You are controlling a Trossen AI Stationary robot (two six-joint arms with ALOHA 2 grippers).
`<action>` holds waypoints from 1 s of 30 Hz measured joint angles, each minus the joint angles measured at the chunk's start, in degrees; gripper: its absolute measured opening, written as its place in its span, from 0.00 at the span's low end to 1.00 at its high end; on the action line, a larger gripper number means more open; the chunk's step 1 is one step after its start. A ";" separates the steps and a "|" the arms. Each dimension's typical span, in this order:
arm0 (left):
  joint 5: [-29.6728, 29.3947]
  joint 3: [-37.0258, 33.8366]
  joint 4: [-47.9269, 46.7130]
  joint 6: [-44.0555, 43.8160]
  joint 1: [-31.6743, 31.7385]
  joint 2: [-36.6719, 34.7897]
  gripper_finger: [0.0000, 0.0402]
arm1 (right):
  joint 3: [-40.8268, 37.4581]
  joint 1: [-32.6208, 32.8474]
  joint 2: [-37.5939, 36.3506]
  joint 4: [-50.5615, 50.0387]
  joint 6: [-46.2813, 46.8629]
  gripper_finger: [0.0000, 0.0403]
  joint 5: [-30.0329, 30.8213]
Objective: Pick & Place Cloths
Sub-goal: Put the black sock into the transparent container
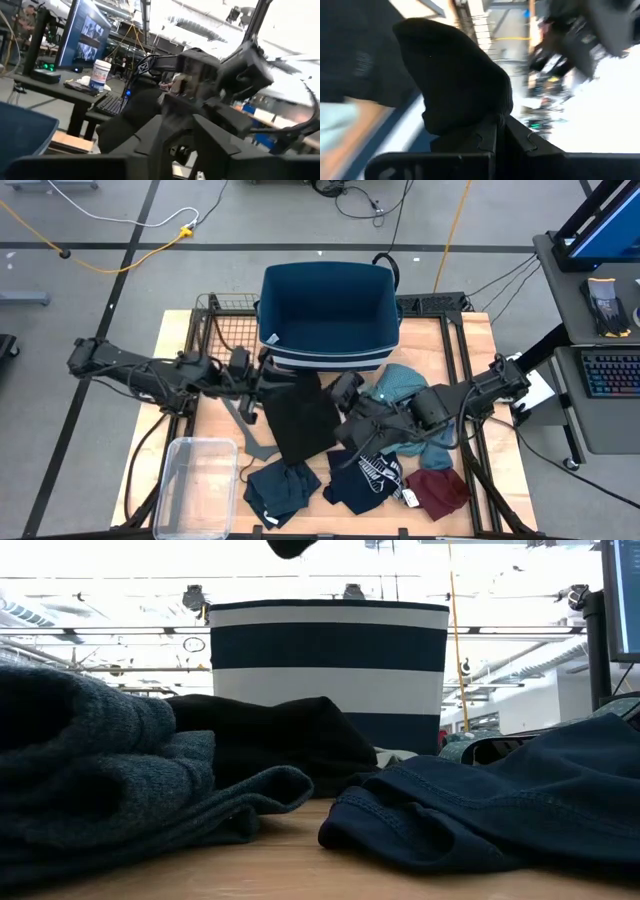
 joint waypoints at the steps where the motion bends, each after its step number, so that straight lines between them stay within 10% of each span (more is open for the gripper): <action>1: 0.00 0.76 -0.41 1.02 0.00 0.67 0.32 | 0.00 0.18 0.00 2.22 -3.33 0.00 0.97; 14: 0.13 2.14 -0.64 6.23 -1.40 1.65 0.61 | 0.00 1.18 0.00 19.03 -35.63 0.01 9.96; 30: -3.56 2.14 -1.45 10.97 -4.66 1.77 0.66 | -0.02 -0.85 2.93 21.82 -39.70 0.01 9.67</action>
